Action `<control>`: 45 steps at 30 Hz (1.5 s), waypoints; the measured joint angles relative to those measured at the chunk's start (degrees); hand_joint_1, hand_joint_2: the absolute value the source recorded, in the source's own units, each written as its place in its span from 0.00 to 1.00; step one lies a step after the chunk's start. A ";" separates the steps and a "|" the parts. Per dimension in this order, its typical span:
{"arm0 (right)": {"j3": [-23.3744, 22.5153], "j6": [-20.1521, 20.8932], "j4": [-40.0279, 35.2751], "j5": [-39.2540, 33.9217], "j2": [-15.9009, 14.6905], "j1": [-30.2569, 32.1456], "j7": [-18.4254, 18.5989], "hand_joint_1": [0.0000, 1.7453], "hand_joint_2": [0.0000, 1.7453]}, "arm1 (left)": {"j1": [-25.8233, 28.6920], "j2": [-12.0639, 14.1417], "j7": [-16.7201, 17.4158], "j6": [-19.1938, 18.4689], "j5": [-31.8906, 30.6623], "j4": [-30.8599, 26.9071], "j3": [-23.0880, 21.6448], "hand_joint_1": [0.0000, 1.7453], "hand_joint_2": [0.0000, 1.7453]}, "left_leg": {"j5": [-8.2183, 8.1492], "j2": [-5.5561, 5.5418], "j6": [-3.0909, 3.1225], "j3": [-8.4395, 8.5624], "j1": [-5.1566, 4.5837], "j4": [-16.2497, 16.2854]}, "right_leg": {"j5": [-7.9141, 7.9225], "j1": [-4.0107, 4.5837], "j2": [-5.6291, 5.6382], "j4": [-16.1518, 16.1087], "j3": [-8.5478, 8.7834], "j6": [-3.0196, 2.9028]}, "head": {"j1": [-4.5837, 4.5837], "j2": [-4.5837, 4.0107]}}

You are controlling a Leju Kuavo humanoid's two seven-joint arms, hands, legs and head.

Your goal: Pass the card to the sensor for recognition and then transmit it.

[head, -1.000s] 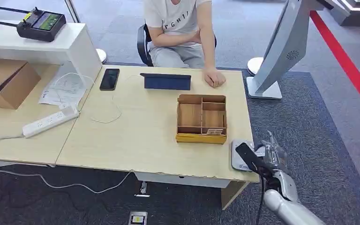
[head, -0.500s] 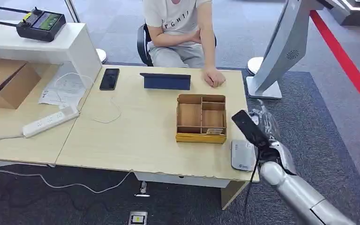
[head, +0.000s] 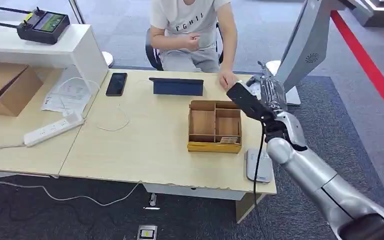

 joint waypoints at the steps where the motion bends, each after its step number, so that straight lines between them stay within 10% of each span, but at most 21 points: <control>1: 0.74 0.66 1.66 0.90 0.76 -1.02 0.52 1.00 1.00 | -0.10 -0.07 0.39 0.46 -0.20 0.00 0.00 0.00 0.00 | 0.00 0.00 0.00 0.00 0.02 0.00 | 0.00 0.01 0.00 0.00 0.00 0.00 | 0.00 0.00; 15: 6.89 4.33 15.99 6.63 7.04 -8.44 3.72 1.00 1.00 | 1.08 -1.14 1.84 0.98 -0.59 0.00 0.00 0.00 0.00 | 0.02 -0.04 -0.01 -0.14 0.03 0.00 | 0.00 0.03 -0.05 0.00 -0.14 0.00 | 0.02 0.00; 36: 9.34 7.43 19.90 12.00 8.72 -9.84 5.75 1.00 1.00 | 2.69 -0.63 2.06 -2.99 -2.58 0.00 -0.11 0.00 0.00 | 0.02 -0.04 -0.01 -0.13 0.03 0.01 | 0.00 0.03 -0.04 0.00 -0.16 0.00 | 0.02 0.00; 37: 9.31 7.65 19.94 12.09 8.70 -9.82 5.77 0.00 1.00 | 2.73 -0.66 2.06 -2.99 -2.51 0.00 -0.11 0.00 0.00 | 0.02 -0.04 -0.02 -0.12 0.04 0.01 | 0.00 0.03 -0.04 0.00 -0.16 0.00 | 0.02 0.00; 38: 9.29 7.74 19.96 12.29 8.68 -9.74 5.88 0.00 0.00 | 2.76 -0.66 2.06 -3.02 -2.38 0.00 -0.13 0.00 0.00 | 0.02 -0.04 -0.02 -0.12 0.04 0.01 | 0.00 0.04 -0.04 0.00 -0.16 0.00 | 0.02 0.00; 45: 8.27 8.70 19.85 13.27 8.40 -8.73 5.68 0.00 0.00 | 2.93 -0.55 1.79 -2.86 -2.12 0.00 -0.35 0.00 0.00 | 0.02 -0.04 -0.02 -0.11 0.03 0.01 | 0.01 0.03 -0.04 0.00 -0.16 0.00 | 0.00 0.00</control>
